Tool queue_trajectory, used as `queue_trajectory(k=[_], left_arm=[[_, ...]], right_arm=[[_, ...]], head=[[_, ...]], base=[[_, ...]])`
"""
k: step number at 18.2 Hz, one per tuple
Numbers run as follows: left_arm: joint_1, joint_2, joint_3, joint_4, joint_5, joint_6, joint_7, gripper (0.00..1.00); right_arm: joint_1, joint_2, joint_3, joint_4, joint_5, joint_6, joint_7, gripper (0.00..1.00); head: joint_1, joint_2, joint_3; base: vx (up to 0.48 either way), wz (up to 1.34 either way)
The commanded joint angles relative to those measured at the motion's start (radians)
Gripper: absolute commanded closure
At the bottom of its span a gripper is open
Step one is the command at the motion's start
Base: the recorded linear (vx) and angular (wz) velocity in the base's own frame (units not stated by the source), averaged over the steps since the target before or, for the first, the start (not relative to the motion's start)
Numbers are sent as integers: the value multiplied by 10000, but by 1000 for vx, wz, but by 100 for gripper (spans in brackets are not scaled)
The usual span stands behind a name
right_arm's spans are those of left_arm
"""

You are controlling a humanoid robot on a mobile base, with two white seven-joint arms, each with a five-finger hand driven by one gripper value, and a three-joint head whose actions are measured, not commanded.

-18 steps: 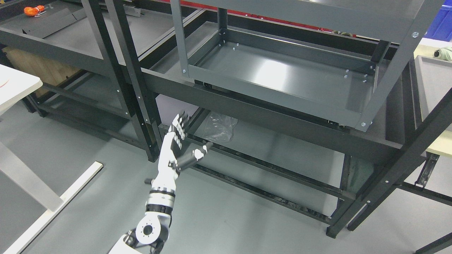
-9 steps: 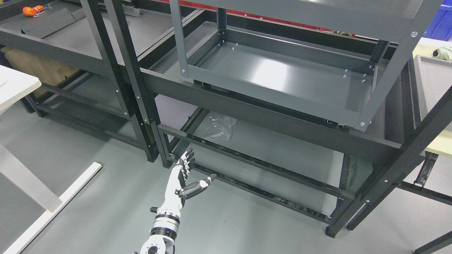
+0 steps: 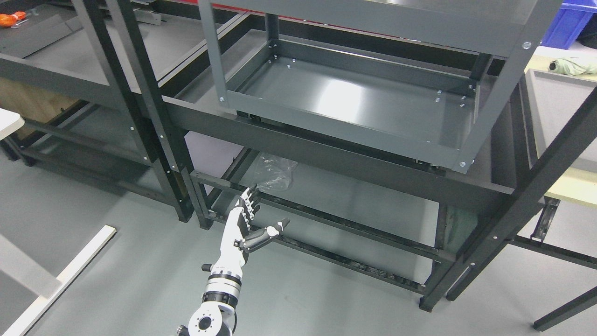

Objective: Place yellow IKEA cup on middle right shelf

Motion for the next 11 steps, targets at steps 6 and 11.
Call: queue_trajectory(k=[6, 11], left_arm=[[-28, -148, 266, -637, 0, 2, 3, 2], [-43, -163, 374, -729, -15, 2, 3, 2]], right_arm=[[138, -175, 169, 0, -245, 2, -8, 1], [138, -175, 169, 0, -245, 2, -8, 1]], head=[[0, 0, 0], [0, 0, 0]], base=[[51, -52], [26, 38]])
